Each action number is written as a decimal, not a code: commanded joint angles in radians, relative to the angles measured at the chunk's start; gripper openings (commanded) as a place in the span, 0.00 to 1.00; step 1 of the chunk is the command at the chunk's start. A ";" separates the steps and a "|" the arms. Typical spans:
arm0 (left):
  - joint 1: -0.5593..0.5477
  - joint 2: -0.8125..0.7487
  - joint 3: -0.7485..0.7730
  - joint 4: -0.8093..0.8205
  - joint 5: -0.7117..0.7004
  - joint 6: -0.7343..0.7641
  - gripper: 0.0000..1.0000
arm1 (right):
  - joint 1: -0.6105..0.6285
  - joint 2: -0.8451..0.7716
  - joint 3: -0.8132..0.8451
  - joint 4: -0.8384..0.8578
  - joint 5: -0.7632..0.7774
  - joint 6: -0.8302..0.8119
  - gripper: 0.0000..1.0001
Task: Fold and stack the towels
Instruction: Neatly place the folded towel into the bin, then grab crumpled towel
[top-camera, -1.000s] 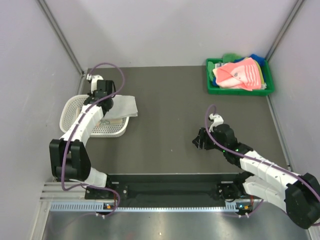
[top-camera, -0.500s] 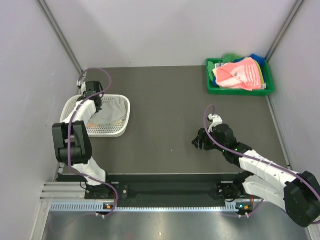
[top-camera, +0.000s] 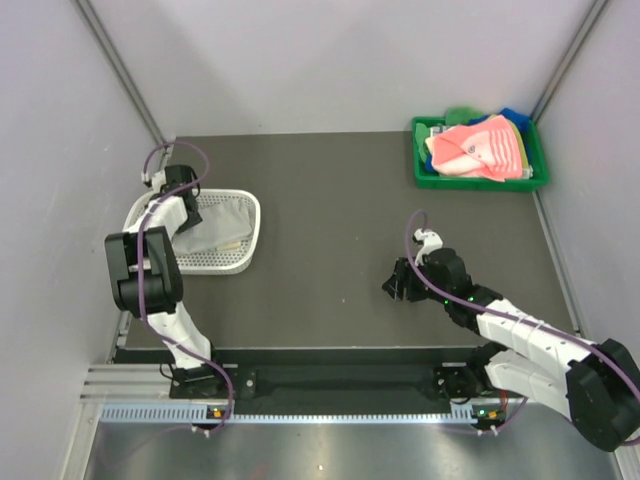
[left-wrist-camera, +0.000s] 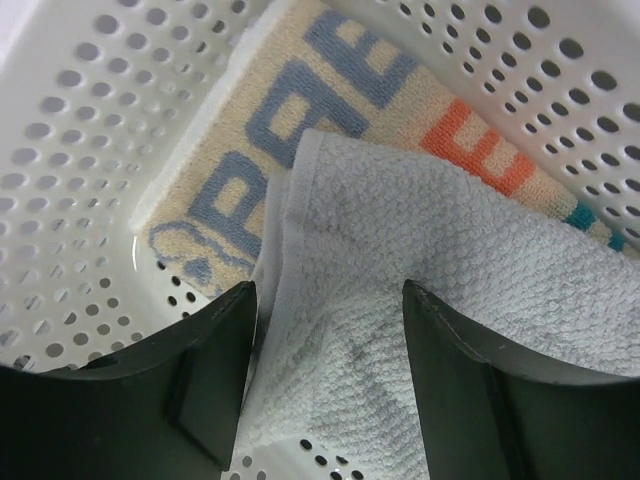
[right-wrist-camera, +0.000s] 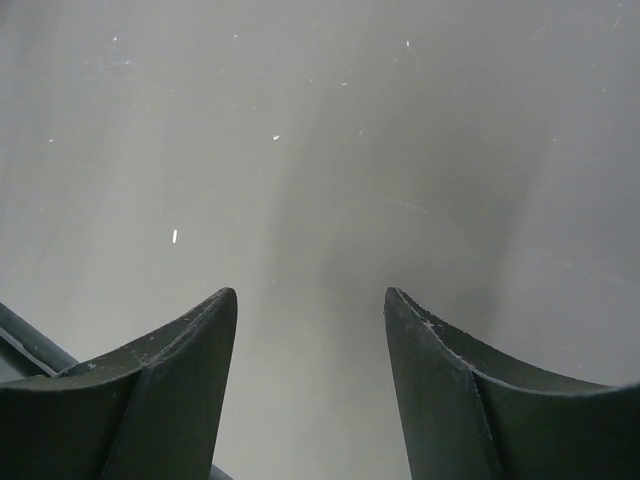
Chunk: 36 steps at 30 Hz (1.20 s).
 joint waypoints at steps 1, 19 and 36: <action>0.001 -0.104 -0.007 0.019 -0.073 -0.057 0.65 | 0.016 -0.002 0.007 0.042 -0.007 -0.019 0.61; -0.037 -0.305 -0.092 0.046 0.056 -0.134 0.68 | 0.036 0.011 0.054 0.012 0.057 -0.030 0.61; -0.675 -0.502 -0.170 0.048 0.261 -0.117 0.67 | -0.310 0.518 0.903 -0.238 0.162 -0.073 0.70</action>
